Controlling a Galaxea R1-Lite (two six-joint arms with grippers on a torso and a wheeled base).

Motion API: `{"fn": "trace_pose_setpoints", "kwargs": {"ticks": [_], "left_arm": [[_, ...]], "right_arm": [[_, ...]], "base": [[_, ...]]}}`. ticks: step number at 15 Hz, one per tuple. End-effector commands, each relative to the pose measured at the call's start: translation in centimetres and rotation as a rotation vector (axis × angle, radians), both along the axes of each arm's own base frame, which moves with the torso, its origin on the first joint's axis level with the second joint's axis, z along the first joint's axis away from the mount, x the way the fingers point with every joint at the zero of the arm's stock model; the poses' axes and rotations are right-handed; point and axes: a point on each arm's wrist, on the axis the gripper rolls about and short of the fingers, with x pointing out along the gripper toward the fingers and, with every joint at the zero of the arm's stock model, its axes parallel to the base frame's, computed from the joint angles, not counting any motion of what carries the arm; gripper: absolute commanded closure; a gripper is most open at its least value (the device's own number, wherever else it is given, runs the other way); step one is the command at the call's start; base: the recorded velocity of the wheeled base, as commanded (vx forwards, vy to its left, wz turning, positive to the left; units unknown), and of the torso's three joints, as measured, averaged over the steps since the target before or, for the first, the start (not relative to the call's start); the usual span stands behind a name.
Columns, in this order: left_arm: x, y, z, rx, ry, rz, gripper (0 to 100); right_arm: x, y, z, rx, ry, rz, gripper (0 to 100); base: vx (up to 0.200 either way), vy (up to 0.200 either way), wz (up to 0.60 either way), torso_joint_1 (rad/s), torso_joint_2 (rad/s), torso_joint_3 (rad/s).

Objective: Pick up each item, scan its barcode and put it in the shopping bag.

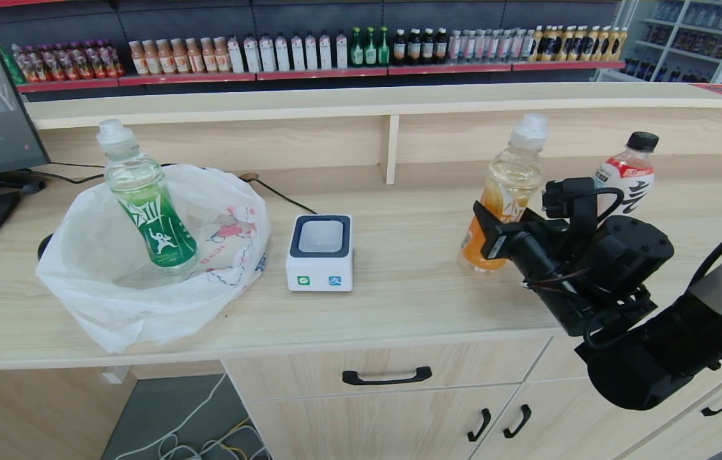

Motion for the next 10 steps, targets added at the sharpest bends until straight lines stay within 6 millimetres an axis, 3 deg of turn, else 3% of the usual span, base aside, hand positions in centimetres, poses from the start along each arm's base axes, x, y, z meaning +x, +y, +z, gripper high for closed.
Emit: {"fn": "trace_pose_setpoints", "kwargs": {"ticks": [1,10], "left_arm": [[0.0,0.0,0.0,0.000,0.000,0.000,0],[0.0,0.0,0.0,0.000,0.001,0.000,0]], "right_arm": [[-0.7,0.0,1.1,0.011,-0.028,0.008,100],[-3.4,-0.6,3.5,0.033,-0.077,0.025,100]], "base": [[0.000,0.000,0.00,0.000,0.00,0.000],[0.000,0.000,0.00,0.000,0.00,0.000]]}}
